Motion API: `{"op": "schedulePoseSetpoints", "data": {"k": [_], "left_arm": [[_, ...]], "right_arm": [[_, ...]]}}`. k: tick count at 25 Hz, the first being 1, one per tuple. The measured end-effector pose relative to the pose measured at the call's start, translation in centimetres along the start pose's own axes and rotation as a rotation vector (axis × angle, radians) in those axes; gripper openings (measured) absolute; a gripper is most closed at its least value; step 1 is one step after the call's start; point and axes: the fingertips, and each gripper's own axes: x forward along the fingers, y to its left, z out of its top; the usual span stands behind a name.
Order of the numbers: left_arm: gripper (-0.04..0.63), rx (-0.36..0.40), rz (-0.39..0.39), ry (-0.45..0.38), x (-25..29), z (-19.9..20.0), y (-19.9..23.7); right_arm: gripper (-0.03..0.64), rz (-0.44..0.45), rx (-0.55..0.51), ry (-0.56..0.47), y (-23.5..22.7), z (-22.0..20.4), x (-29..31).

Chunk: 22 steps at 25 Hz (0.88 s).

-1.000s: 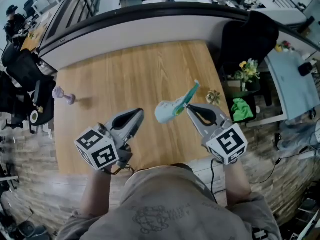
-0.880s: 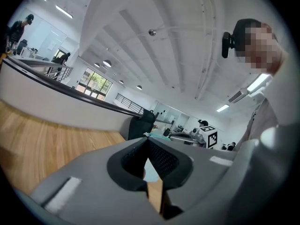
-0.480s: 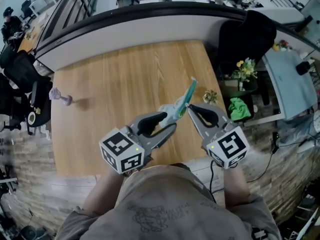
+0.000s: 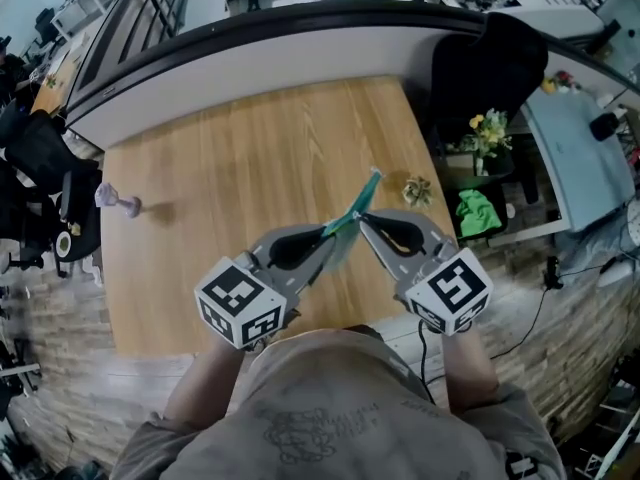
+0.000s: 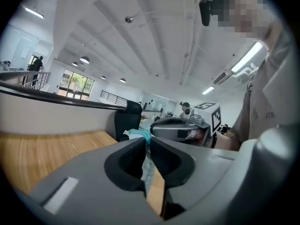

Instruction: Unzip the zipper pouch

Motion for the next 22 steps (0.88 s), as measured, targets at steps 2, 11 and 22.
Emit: {"op": "schedulePoseSetpoints", "data": {"k": [2, 11, 22], "left_arm": [[0.032, -0.001, -0.001, 0.001, -0.4, 0.1, 0.3], [0.032, -0.034, 0.068, -0.014, -4.7, 0.3, 3.8], [0.032, -0.035, 0.106, -0.066, -5.2, 1.6, 4.0]], "right_arm": [[0.012, -0.053, 0.018, 0.017, -1.7, -0.6, -0.2], [0.014, -0.164, 0.071, 0.049, -6.2, -2.2, -1.1], [0.018, -0.161, 0.151, 0.035, -5.9, -2.6, -0.1]]}}
